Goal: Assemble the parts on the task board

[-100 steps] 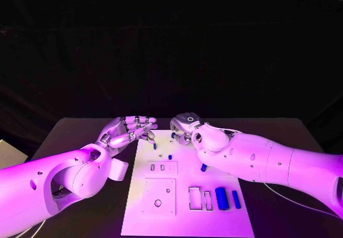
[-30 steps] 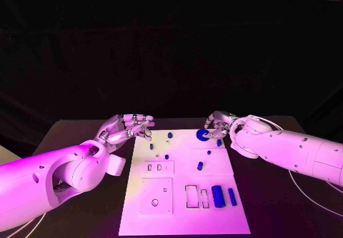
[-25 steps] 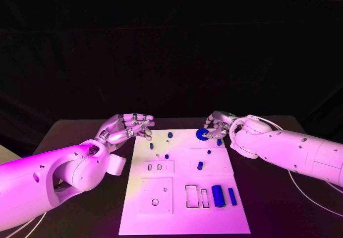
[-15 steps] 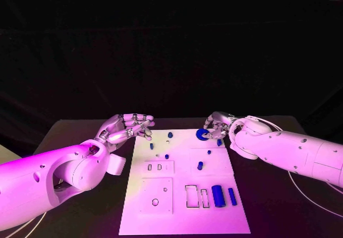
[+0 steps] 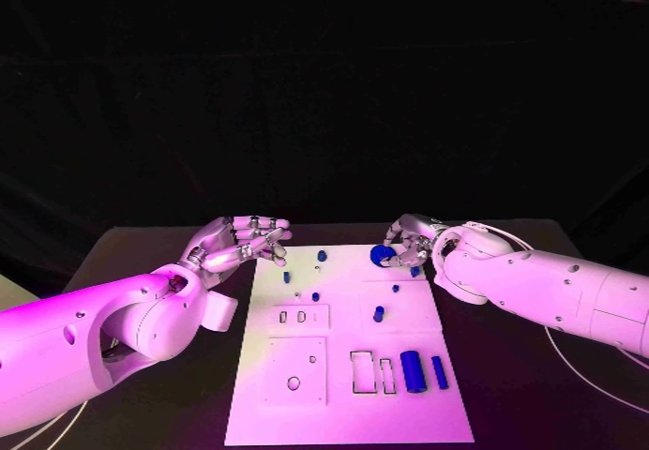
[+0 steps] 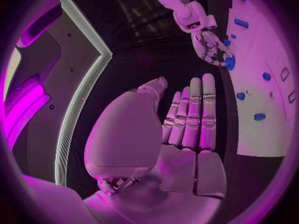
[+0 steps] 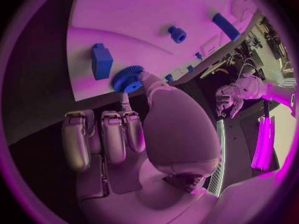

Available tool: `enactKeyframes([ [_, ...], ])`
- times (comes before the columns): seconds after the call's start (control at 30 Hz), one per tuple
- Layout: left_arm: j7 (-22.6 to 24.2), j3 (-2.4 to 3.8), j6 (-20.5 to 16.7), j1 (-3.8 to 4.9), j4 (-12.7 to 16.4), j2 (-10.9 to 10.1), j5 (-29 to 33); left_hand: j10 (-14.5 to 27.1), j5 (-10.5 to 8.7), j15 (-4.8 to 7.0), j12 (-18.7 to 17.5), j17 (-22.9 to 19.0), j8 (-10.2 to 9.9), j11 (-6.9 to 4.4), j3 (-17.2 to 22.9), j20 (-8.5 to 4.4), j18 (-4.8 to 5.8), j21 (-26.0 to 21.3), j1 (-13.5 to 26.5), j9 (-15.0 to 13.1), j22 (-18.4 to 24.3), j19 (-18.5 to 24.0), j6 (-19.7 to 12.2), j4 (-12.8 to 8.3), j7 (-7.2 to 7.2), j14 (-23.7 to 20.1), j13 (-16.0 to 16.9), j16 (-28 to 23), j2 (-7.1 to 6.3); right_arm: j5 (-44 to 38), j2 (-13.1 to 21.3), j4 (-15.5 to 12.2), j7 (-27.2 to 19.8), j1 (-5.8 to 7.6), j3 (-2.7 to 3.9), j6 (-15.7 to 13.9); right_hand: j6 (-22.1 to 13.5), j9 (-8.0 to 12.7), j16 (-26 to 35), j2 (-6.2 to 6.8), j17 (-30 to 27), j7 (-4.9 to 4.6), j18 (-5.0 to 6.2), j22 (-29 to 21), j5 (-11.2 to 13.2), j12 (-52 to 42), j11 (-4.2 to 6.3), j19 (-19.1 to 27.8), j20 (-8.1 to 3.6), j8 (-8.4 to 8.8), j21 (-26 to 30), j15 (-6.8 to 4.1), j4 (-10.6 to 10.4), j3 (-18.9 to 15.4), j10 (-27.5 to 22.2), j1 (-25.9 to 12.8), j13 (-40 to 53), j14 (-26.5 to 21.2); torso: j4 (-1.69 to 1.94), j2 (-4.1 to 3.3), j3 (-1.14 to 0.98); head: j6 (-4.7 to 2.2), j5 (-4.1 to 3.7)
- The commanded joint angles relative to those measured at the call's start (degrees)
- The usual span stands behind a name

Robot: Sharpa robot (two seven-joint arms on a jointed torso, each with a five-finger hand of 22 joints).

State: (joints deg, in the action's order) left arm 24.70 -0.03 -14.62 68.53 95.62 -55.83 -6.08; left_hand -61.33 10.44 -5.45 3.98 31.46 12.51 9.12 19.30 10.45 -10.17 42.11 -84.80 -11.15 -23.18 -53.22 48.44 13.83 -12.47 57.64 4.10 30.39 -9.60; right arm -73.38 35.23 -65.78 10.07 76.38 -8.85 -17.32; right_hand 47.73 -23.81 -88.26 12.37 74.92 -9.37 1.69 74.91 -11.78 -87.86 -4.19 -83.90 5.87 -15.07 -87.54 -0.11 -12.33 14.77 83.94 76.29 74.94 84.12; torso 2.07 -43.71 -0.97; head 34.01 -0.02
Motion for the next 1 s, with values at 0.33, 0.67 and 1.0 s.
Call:
enactKeyframes([
  [0.33,-0.2,0.04,1.0,0.07,-0.1,0.4,-0.2,0.5,-0.21,0.09,-0.4,0.1,0.0,-0.02,0.4,0.0,-0.13,0.3,-0.1,-0.1,-0.1,0.6,-0.5,0.0,-0.08,-0.5,-0.1,0.4,-0.07,-0.8,-0.6,0.8,-0.1,-0.14,-0.07,1.8,1.0,0.1,-0.4,-1.61,10.3,0.18,-1.09,12.9,0.6,-0.3,-0.25,-4.8,0.43,-0.09,-0.7,0.38,0.0,0.6,4.1,1.8,13.0,4.9,0.02,0.02,0.0,-0.03,-0.13],
  [0.67,-0.3,0.04,1.0,0.07,-0.1,0.4,-0.2,0.6,-0.2,0.07,-0.4,0.1,0.0,0.01,0.4,0.02,-0.13,0.4,-0.1,-0.1,-0.2,0.7,-0.5,0.0,-0.11,-0.5,-0.1,0.4,0.01,-5.4,-0.9,0.0,0.5,-0.39,-0.07,0.2,4.9,0.4,-0.6,-2.23,10.8,1.06,-1.36,14.0,2.2,-1.6,0.47,-5.4,-0.13,-0.37,-1.5,-0.35,-0.3,3.4,5.5,2.6,14.4,5.0,0.04,0.04,-0.01,-0.08,-0.07],
  [1.0,-0.4,0.04,1.1,0.07,-0.2,0.3,-0.2,0.6,-0.19,0.06,-0.3,0.1,0.0,0.02,0.5,0.03,-0.14,0.5,-0.1,-0.1,-0.3,0.8,-0.6,-0.1,-0.11,-0.5,-0.1,0.4,0.07,-11.3,-0.2,-2.7,2.7,-0.57,-0.07,-4.4,6.2,0.5,-0.6,-1.92,10.9,1.52,-1.51,14.5,2.4,-1.9,0.87,-5.7,-0.54,-0.48,-1.9,-0.81,-0.5,4.0,5.8,2.5,14.8,5.0,0.02,0.03,0.02,-0.17,0.03],
])
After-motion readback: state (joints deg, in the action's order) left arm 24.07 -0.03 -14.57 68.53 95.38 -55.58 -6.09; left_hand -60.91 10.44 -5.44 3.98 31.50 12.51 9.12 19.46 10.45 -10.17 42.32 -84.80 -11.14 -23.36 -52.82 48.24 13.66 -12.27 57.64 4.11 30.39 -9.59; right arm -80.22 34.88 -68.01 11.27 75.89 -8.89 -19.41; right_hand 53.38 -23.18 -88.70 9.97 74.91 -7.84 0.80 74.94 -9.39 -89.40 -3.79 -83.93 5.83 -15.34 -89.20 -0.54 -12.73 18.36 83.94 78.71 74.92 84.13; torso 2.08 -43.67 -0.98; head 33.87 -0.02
